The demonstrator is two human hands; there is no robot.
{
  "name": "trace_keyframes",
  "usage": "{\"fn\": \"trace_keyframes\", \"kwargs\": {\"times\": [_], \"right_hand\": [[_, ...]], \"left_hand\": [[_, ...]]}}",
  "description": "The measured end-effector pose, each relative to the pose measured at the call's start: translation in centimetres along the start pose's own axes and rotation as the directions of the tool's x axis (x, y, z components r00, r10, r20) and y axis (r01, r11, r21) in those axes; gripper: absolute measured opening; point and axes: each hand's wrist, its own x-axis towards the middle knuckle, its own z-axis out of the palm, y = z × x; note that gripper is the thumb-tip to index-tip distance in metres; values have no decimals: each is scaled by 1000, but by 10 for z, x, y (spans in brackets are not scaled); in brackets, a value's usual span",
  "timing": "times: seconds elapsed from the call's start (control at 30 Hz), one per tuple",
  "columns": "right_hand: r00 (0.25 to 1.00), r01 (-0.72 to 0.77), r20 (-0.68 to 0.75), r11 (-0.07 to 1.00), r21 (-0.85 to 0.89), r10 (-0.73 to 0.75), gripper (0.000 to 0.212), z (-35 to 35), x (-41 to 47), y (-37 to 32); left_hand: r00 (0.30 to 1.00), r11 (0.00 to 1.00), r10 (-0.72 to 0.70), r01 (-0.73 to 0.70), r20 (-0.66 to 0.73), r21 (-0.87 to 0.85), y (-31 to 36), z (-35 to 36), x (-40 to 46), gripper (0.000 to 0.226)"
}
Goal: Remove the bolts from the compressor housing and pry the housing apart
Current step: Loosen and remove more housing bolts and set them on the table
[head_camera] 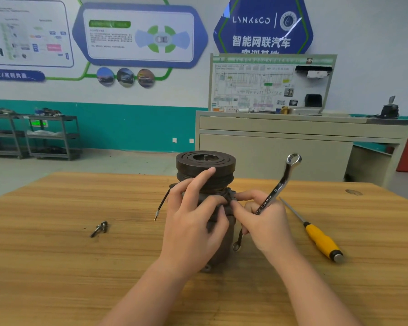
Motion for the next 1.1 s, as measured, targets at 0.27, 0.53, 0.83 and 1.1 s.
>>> {"fn": "trace_keyframes", "kwargs": {"times": [0.27,0.53,0.83,1.1], "right_hand": [[1000,-5,-12,1000,-7,5,17,-2,0,-1],[1000,-16,6,1000,-23,17,16,0,0,-2],[999,-42,4,999,-18,42,17,-1,1,-1],[998,-48,46,999,-22,49,11,0,0,-5]], "left_hand": [[1000,1000,-10,10,-12,-10,0,0,0,18],[1000,1000,-8,8,-6,-20,-2,1,-1,18],[1000,1000,-5,5,-2,-17,-1,2,-1,19],[1000,1000,-2,2,-9,1,-1,3,-1,18]]}}
